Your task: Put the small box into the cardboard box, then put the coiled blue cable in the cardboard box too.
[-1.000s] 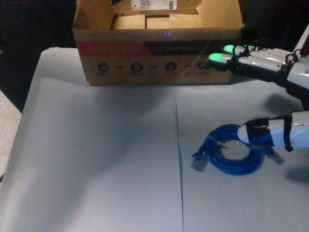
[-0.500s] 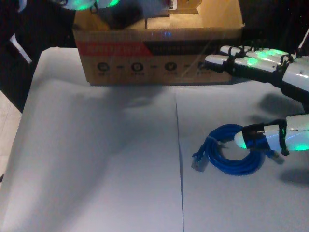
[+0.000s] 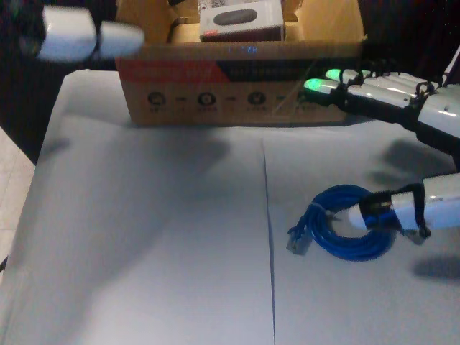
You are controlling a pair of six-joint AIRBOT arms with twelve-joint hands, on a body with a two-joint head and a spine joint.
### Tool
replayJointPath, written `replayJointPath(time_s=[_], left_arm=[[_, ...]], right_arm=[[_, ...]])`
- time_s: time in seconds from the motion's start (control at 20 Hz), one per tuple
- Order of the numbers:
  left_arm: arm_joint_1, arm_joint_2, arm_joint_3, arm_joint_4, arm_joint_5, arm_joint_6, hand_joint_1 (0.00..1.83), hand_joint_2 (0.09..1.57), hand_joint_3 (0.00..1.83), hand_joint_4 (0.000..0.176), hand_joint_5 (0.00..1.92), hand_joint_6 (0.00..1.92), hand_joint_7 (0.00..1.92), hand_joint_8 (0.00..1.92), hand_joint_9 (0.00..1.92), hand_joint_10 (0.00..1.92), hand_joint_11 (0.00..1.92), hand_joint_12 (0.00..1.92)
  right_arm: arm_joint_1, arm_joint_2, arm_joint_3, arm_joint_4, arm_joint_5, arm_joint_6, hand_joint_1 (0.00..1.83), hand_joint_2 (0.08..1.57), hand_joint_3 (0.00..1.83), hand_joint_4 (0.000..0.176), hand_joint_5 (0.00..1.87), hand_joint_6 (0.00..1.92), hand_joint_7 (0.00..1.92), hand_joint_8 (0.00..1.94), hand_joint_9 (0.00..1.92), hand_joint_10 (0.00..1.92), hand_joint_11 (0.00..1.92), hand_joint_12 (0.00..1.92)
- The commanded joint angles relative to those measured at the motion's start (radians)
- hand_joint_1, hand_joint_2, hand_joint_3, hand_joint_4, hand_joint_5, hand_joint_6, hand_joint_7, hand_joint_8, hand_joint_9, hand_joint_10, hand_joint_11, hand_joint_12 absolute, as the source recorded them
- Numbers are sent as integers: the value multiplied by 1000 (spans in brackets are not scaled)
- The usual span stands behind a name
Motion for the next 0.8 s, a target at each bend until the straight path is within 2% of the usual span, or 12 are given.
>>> replayJointPath(time_s=[0.0,0.1,0.35,0.45,0.6,0.65,0.75], left_arm=[[1,16,-14,14,-177,0,561,921,0,176,78,0,41,1,58,0,0,237],[96,88,-89,17,-229,0,558,868,0,176,71,0,7,2,7,1,0,60],[246,171,-198,7,-330,-15,614,803,0,176,4,0,0,0,0,0,0,0],[302,187,-229,-4,-361,-15,549,759,0,176,0,0,0,0,0,0,0,0],[369,188,-247,-47,-390,-17,601,736,0,176,0,0,0,0,0,0,0,0],[383,187,-248,-58,-397,-22,592,709,0,176,0,0,0,0,0,0,59,26],[400,183,-248,-70,-409,-37,568,723,0,176,0,0,0,0,0,0,2,1]], right_arm=[[14,-5,0,15,115,10,614,858,0,176,0,0,0,0,0,0,0,0],[10,-13,-1,11,114,10,588,832,0,176,0,0,0,0,0,0,0,0],[-7,-26,-1,8,82,12,657,785,0,176,0,0,0,0,0,0,0,0],[-7,-38,0,0,49,12,711,760,0,176,0,0,0,0,0,0,0,0],[-7,-66,12,-15,-15,12,752,747,0,176,0,0,0,0,0,0,0,0],[-7,-73,17,-21,-33,12,770,747,0,176,0,0,0,0,0,0,0,0],[-7,-84,30,-33,-72,12,795,756,0,176,0,0,0,0,0,0,0,0]])
